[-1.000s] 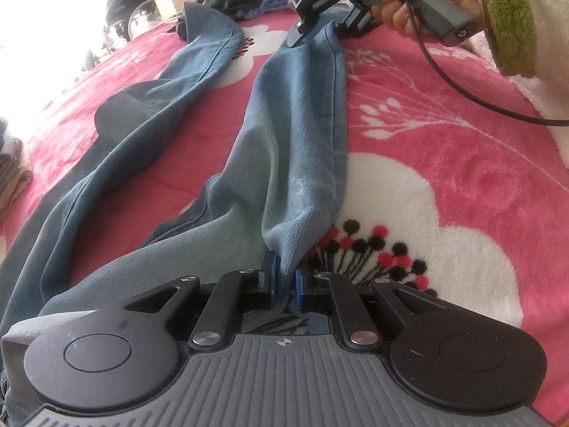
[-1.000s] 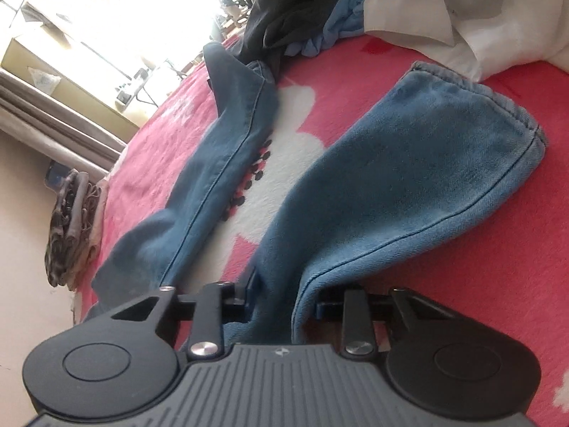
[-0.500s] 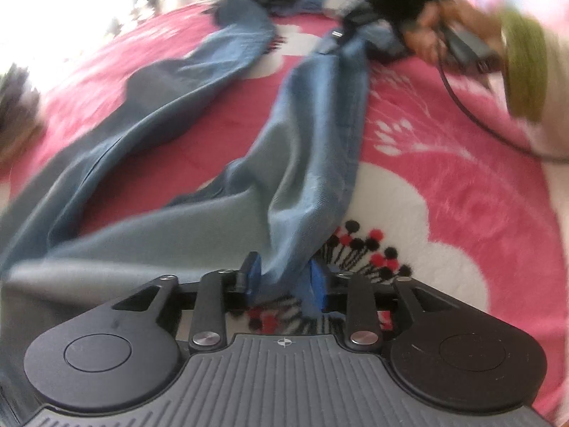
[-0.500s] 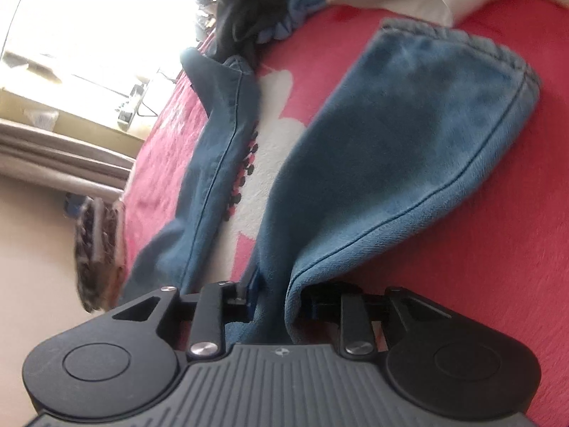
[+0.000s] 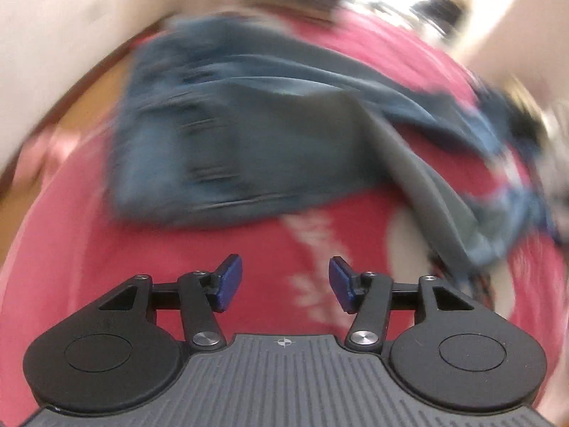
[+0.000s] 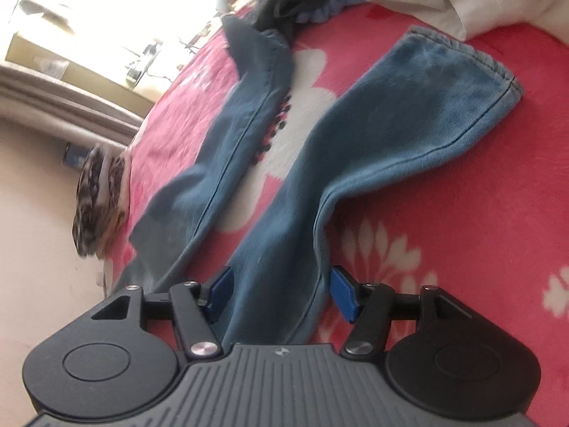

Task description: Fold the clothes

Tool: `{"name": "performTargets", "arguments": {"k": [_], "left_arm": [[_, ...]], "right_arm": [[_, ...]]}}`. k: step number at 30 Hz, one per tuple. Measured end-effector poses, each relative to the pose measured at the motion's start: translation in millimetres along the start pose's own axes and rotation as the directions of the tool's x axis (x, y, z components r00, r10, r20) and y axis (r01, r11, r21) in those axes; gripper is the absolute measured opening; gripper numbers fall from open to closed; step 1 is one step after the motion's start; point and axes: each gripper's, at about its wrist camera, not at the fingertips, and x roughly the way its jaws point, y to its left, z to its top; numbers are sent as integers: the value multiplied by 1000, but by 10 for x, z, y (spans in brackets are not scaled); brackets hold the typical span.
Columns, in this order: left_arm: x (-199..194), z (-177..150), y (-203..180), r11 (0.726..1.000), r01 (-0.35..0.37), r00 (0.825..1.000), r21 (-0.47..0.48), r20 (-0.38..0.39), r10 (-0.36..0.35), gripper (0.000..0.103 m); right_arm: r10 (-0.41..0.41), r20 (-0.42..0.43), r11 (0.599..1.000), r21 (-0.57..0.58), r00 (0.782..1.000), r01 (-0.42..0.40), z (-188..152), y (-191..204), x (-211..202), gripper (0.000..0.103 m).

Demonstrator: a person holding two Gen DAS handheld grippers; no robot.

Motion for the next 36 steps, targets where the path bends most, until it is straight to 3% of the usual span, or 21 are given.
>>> {"name": "performTargets", "arguments": {"k": [3, 6, 7, 9, 15, 19, 21, 22, 23, 25, 30, 32, 36], "left_arm": [[-26, 19, 439, 971, 29, 999, -239, 42, -19, 62], [33, 33, 755, 907, 71, 995, -415, 93, -35, 63], [57, 39, 837, 884, 85, 993, -460, 110, -38, 63], [119, 68, 886, 864, 100, 990, -494, 136, -37, 63], [203, 93, 774, 875, 81, 977, -477, 213, 26, 60], [217, 106, 691, 891, 30, 962, -452, 254, 96, 40], [201, 108, 680, 893, 15, 955, -449, 271, 120, 29], [187, 114, 684, 892, 11, 951, -451, 280, 130, 24], [161, 119, 685, 893, 4, 946, -450, 292, 142, 18], [43, 159, 664, 903, -20, 930, -430, 323, 174, 14], [-455, 418, 811, 927, -22, 896, -374, 404, 184, 9], [-581, 576, 982, 925, -23, 904, -378, 388, 181, 9], [-517, 712, 1305, 917, -53, 949, -395, 267, 170, 9]], "right_arm": [[79, -23, 996, 32, 997, -78, -164, 28, -89, 63], [176, -78, 979, 123, 981, -166, -346, 4, -82, 65], [203, -100, 970, 158, 974, -186, -418, -9, -57, 65], [245, -138, 952, 221, 959, -212, -578, -24, 11, 65], [334, -206, 903, 349, 920, -249, -989, -30, 319, 65], [349, -181, 884, 390, 919, -259, -1117, 12, 547, 61], [344, -154, 876, 407, 926, -258, -1129, 10, 638, 53], [338, -145, 876, 410, 930, -254, -1130, 17, 660, 41], [330, -140, 879, 406, 933, -250, -1128, 34, 658, 21], [316, -131, 885, 398, 940, -242, -1124, 67, 652, 6], [339, -149, 912, 293, 929, -286, -974, 299, 262, 5], [347, -188, 915, 282, 919, -288, -940, 361, 105, 5], [327, -273, 923, 300, 905, -243, -1020, 388, 6, 5]]}}
